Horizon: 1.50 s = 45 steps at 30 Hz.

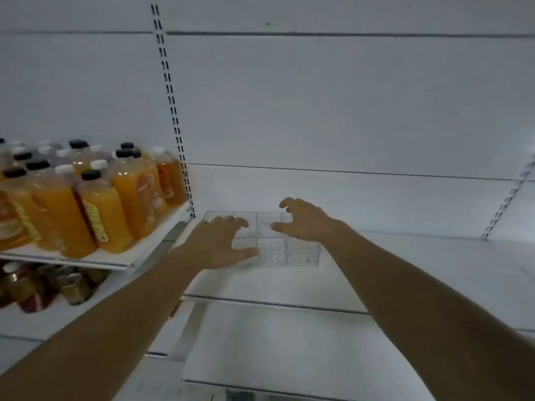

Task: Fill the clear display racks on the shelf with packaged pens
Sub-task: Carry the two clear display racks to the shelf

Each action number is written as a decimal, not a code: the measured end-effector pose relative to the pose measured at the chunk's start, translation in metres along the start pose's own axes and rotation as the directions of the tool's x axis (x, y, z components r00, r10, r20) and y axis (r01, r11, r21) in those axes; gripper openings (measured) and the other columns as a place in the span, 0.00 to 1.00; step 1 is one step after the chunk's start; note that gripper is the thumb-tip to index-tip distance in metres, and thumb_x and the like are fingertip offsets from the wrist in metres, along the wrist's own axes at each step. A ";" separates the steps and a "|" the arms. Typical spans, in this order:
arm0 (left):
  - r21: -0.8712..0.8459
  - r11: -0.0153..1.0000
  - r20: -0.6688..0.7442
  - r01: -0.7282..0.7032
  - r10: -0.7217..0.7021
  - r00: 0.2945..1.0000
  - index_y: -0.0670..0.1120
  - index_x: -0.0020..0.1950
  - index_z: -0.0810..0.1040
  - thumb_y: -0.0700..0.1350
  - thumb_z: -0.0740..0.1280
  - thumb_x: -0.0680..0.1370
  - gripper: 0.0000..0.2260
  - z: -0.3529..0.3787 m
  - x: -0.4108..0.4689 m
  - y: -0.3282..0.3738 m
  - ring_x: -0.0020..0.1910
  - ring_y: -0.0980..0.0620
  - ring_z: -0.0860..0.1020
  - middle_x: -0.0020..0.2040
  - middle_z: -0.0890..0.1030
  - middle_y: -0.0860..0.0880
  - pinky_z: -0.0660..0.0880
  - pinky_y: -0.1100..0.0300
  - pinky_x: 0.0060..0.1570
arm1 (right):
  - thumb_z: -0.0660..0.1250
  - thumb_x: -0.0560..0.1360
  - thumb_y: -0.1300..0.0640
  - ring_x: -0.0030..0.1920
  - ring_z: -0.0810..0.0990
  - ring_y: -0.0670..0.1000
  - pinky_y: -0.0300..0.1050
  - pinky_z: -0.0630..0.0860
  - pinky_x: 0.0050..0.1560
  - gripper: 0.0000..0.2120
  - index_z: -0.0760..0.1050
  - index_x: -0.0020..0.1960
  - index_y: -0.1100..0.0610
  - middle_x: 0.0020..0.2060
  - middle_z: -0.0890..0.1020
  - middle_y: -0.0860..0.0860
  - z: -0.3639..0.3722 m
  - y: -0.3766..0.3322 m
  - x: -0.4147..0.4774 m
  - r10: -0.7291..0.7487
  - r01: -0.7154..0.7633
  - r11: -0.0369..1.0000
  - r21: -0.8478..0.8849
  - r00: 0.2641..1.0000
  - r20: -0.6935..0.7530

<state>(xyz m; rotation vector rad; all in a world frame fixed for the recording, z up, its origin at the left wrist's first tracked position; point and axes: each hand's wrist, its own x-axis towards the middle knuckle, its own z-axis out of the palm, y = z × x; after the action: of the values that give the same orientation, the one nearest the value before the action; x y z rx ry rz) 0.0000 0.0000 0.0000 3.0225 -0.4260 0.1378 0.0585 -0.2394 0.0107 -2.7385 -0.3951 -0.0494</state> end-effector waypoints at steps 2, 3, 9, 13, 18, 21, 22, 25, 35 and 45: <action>-0.015 1.000 0.038 -0.017 0.017 0.999 0.62 0.76 0.65 0.83 0.54 0.69 0.41 0.010 0.015 -0.010 0.74 0.51 0.70 0.75 0.72 0.58 0.66 0.44 0.73 | 0.67 0.76 0.31 0.70 0.73 0.54 0.58 0.67 0.71 0.35 0.66 0.75 0.48 0.70 0.75 0.51 0.010 -0.001 0.017 0.020 -0.020 0.999 -0.035 0.999 0.026; -0.026 0.999 0.047 -0.022 0.023 0.999 0.62 0.76 0.66 0.84 0.53 0.68 0.42 0.018 0.022 -0.016 0.74 0.50 0.70 0.75 0.73 0.58 0.66 0.43 0.73 | 0.67 0.76 0.31 0.71 0.72 0.54 0.58 0.66 0.72 0.35 0.66 0.75 0.48 0.70 0.75 0.51 0.017 0.000 0.026 0.034 -0.032 0.997 -0.064 0.999 0.033; -0.066 0.997 0.151 -0.033 0.043 0.988 0.64 0.73 0.68 0.85 0.52 0.68 0.41 0.041 0.046 -0.029 0.70 0.52 0.74 0.71 0.75 0.58 0.69 0.46 0.70 | 0.67 0.75 0.31 0.73 0.69 0.58 0.59 0.64 0.73 0.37 0.65 0.77 0.48 0.72 0.72 0.54 0.042 0.008 0.068 0.043 -0.029 0.982 -0.186 0.997 0.071; -0.065 0.997 0.198 -0.052 0.064 0.978 0.62 0.73 0.69 0.83 0.50 0.71 0.40 0.048 0.048 -0.029 0.65 0.53 0.77 0.66 0.76 0.58 0.74 0.50 0.62 | 0.68 0.73 0.30 0.72 0.70 0.58 0.59 0.64 0.73 0.38 0.65 0.76 0.47 0.71 0.73 0.53 0.055 0.018 0.085 0.042 -0.013 0.972 -0.234 0.992 0.120; 0.011 0.994 0.179 -0.111 0.107 0.978 0.58 0.68 0.71 0.83 0.55 0.69 0.38 0.049 0.045 -0.028 0.50 0.55 0.78 0.52 0.76 0.60 0.77 0.53 0.53 | 0.73 0.68 0.31 0.68 0.72 0.56 0.57 0.64 0.70 0.38 0.67 0.71 0.45 0.67 0.76 0.48 0.067 0.026 0.096 0.026 0.014 0.960 -0.278 0.990 0.138; 0.021 0.992 0.156 -0.121 0.117 0.981 0.59 0.55 0.70 0.82 0.60 0.69 0.30 0.050 0.044 -0.029 0.45 0.56 0.77 0.47 0.77 0.60 0.75 0.56 0.46 | 0.75 0.68 0.33 0.66 0.75 0.54 0.56 0.64 0.67 0.34 0.69 0.67 0.46 0.63 0.79 0.46 0.066 0.028 0.100 0.012 0.025 0.970 -0.243 0.989 0.148; 0.027 0.992 0.137 -0.126 0.121 0.983 0.59 0.51 0.68 0.81 0.60 0.69 0.28 0.049 0.043 -0.029 0.42 0.57 0.76 0.45 0.76 0.60 0.73 0.56 0.43 | 0.75 0.68 0.34 0.64 0.76 0.53 0.55 0.64 0.66 0.32 0.70 0.65 0.46 0.61 0.79 0.45 0.065 0.028 0.099 0.003 0.032 0.974 -0.223 0.988 0.155; 0.031 0.989 0.106 -0.143 0.139 0.985 0.57 0.47 0.69 0.82 0.59 0.69 0.29 0.049 0.043 -0.031 0.39 0.59 0.75 0.42 0.77 0.58 0.76 0.57 0.43 | 0.76 0.70 0.36 0.61 0.78 0.52 0.52 0.67 0.63 0.28 0.70 0.62 0.47 0.59 0.80 0.45 0.061 0.026 0.094 -0.036 0.068 0.979 -0.193 0.986 0.165; 0.004 0.926 0.010 -0.377 0.377 0.926 0.60 0.51 0.72 0.82 0.61 0.67 0.29 0.020 0.054 0.052 0.41 0.61 0.78 0.43 0.79 0.61 0.76 0.58 0.46 | 0.76 0.67 0.33 0.53 0.79 0.49 0.50 0.76 0.55 0.28 0.71 0.60 0.43 0.52 0.79 0.41 -0.043 0.067 0.001 0.071 -0.067 0.974 -0.216 0.997 0.010; -0.001 0.666 -0.074 -0.746 0.744 0.664 0.58 0.56 0.75 0.79 0.65 0.69 0.29 0.006 0.057 0.261 0.46 0.58 0.78 0.49 0.81 0.61 0.74 0.59 0.45 | 0.77 0.66 0.34 0.52 0.78 0.46 0.46 0.72 0.50 0.27 0.72 0.59 0.42 0.52 0.80 0.38 -0.148 0.177 -0.240 0.485 -0.518 0.834 -0.190 0.852 -0.197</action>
<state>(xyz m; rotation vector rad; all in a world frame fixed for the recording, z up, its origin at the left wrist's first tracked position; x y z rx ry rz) -0.0173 -0.2658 0.0186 2.5792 -1.6230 0.2742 -0.1197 -0.5150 0.0643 -2.9560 0.4092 -0.1598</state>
